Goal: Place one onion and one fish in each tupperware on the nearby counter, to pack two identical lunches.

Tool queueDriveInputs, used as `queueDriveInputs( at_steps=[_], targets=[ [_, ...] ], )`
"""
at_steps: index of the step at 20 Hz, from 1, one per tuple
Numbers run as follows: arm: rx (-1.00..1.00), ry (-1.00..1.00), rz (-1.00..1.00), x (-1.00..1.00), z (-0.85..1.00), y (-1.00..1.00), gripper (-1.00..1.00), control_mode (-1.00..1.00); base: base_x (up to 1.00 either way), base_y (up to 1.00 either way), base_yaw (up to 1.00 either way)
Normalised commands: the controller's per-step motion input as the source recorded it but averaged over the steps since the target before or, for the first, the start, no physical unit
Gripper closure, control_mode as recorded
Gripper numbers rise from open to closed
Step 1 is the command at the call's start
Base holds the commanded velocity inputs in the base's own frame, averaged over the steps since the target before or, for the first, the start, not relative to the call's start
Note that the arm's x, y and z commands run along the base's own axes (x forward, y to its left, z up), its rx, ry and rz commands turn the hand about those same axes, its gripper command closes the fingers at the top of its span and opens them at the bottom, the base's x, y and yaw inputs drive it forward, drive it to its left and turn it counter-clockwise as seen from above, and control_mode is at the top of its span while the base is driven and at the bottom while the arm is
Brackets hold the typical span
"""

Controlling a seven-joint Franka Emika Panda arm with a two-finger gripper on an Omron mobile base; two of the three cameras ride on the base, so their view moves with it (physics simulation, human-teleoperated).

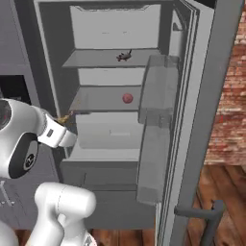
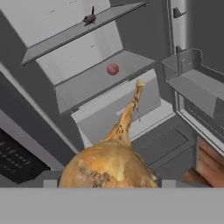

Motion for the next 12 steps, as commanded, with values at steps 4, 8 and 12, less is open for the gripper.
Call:
queueDriveInputs(
  at_steps=[4, 8, 12],
  targets=[
    [0.00, 0.00, 0.00, 0.00, 0.00, 0.00, 1.00, 1.00, -0.17, 0.91, 0.00],
    [0.00, 0.00, 0.00, 0.00, 0.00, 0.00, 1.00, 1.00, 0.01, 1.00, 0.00],
    [0.00, 0.00, 0.00, 0.00, 0.00, 0.00, 1.00, 1.00, -0.02, 1.00, 0.00]
  ],
)
